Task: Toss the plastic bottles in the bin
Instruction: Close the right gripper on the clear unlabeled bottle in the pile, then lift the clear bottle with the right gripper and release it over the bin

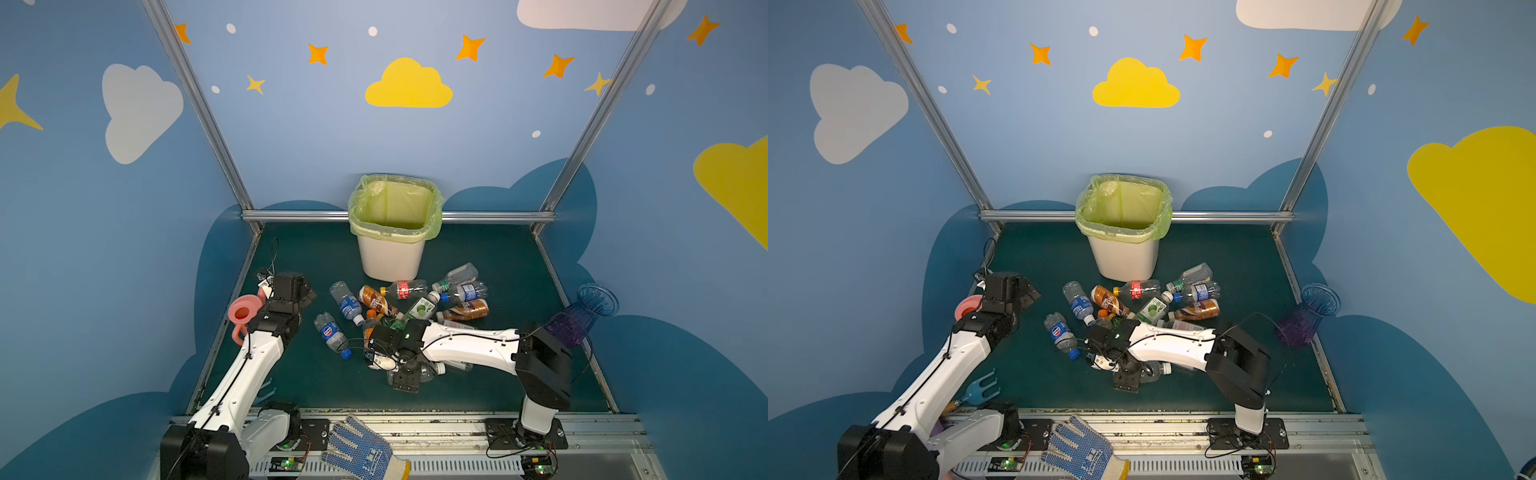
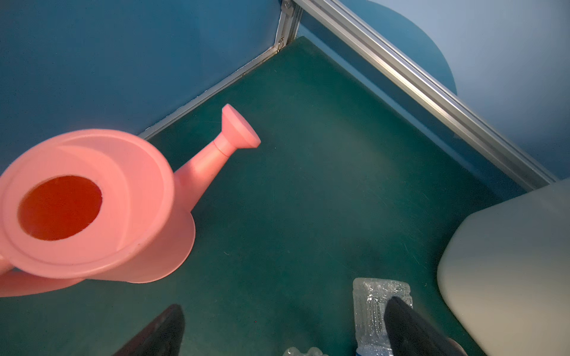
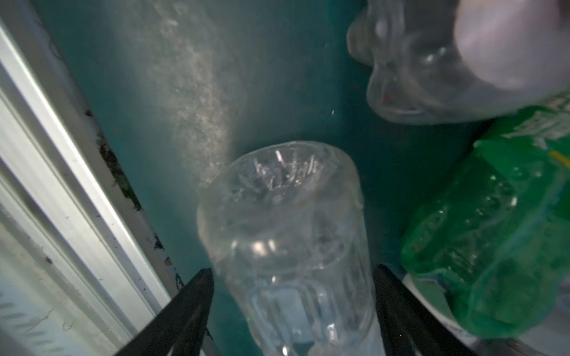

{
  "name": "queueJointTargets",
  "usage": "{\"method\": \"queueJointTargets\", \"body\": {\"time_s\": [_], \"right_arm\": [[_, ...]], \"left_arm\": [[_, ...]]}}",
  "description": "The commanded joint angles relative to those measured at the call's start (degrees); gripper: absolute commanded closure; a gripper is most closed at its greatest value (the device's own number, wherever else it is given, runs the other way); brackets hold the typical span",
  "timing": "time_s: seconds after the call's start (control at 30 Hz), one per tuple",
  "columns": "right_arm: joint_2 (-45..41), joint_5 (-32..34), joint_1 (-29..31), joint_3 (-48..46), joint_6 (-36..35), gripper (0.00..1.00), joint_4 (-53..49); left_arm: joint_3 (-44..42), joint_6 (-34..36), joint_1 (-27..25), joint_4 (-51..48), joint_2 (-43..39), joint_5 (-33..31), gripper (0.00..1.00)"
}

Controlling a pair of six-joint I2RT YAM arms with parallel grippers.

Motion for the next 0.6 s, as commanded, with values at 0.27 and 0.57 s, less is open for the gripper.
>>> {"method": "queueJointTargets", "body": {"time_s": [0.27,0.57], "right_arm": [[3.69,-0.14,0.82,3.52,-1.56,0.46,-2.84],[-6.85,0.06,-4.05,11.74,-1.67,0.54,-2.57]], "left_arm": [[0.13,0.85,1.03,-1.37,-1.27,-0.83,0.00],[-0.37,1.00,1.52,-1.60,-2.26,-0.73,0.00]]}}
